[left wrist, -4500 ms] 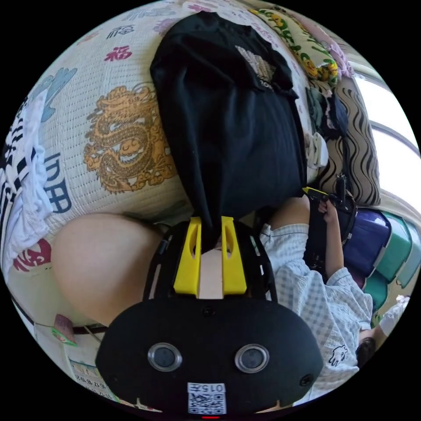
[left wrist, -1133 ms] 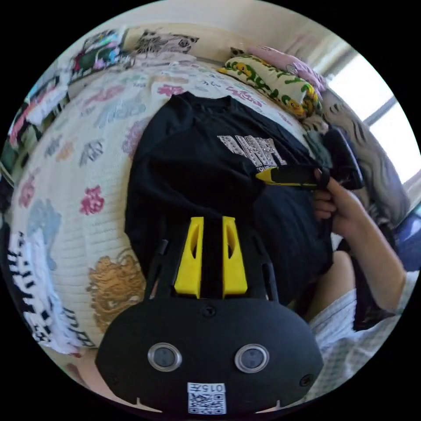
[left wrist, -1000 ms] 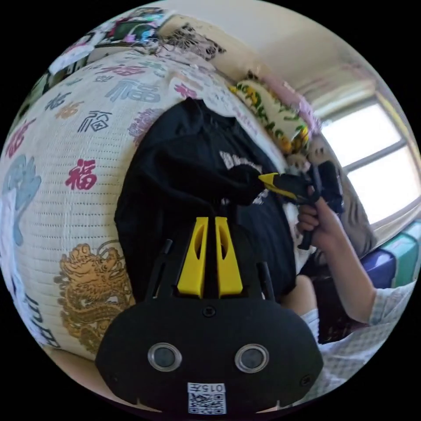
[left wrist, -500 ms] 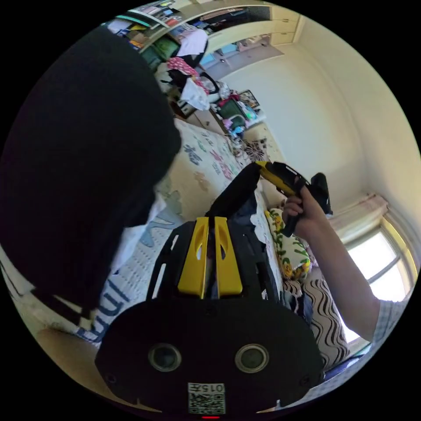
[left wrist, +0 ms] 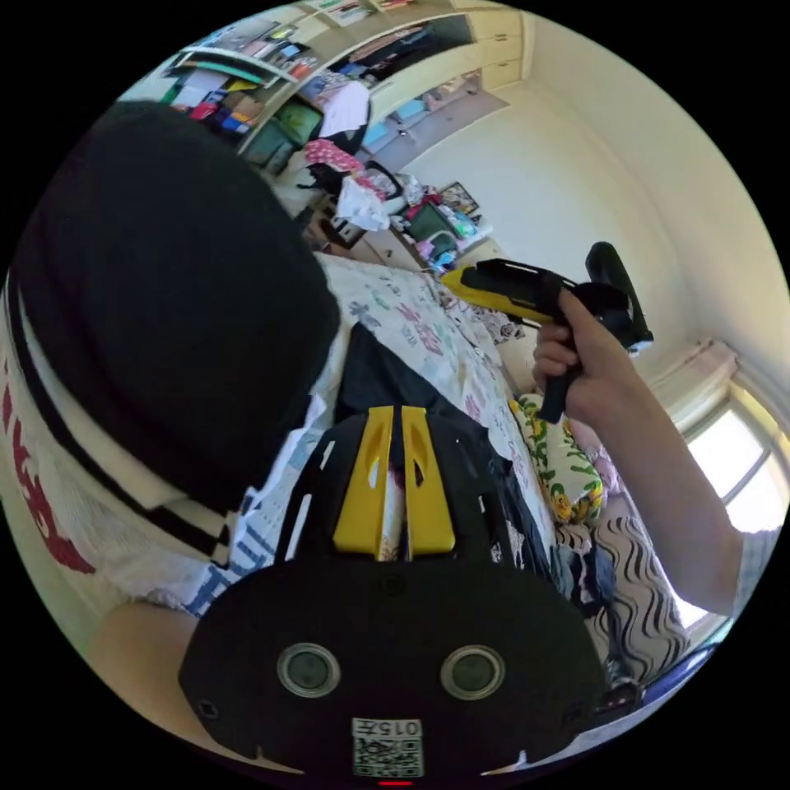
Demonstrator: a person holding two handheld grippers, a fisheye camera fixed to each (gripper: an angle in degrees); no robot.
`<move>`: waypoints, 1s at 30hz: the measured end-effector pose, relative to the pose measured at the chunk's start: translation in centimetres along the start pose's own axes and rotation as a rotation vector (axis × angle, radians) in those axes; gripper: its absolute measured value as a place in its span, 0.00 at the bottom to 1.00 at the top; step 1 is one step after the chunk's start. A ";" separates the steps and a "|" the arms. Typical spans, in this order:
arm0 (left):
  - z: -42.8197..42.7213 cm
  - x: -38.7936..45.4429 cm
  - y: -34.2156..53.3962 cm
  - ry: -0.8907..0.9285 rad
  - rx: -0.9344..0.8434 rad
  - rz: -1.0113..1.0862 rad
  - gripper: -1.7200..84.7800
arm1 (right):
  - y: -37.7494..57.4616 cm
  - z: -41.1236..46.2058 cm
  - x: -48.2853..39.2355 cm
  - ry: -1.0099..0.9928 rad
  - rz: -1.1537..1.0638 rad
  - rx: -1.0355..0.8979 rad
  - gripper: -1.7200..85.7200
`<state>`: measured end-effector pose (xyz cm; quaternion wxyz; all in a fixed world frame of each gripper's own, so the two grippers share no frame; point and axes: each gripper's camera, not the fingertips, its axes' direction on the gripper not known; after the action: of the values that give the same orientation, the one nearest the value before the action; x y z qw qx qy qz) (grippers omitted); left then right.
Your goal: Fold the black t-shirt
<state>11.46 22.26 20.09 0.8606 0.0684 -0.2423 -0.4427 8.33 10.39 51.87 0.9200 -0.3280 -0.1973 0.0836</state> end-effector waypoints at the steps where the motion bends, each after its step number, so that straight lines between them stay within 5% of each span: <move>1: -0.3 1.4 -0.7 0.023 -0.026 0.062 0.06 | 1.4 -1.1 -0.3 -0.013 -0.007 0.020 0.02; 7: -2.3 10.7 -2.0 0.142 -0.185 0.339 0.10 | 23.4 -12.0 -3.0 0.132 0.125 0.201 0.01; 10: -5.7 16.4 -0.2 0.057 -0.223 0.543 0.11 | 35.5 -16.2 -6.6 0.289 0.300 0.273 0.01; 13: -11.6 21.7 3.8 -0.145 0.009 0.785 0.13 | 44.6 -19.2 -11.6 0.531 0.416 0.318 0.01; 16: -14.5 24.6 6.7 -0.263 0.190 0.807 0.13 | 49.7 -21.0 -15.9 0.822 0.420 0.387 0.01; 20: -11.9 26.9 5.3 -0.134 -0.066 0.753 0.14 | 54.0 -21.5 -17.6 1.083 0.533 0.560 0.01; 30: 2.7 24.4 0.8 -0.309 -0.669 0.344 0.18 | 63.5 -19.5 -7.3 0.800 0.798 0.218 0.07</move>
<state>22.75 3.61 31.46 0.8503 -0.3245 -0.2193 -0.3517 8.31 46.11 -4.58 0.8487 -0.2863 0.3151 0.3137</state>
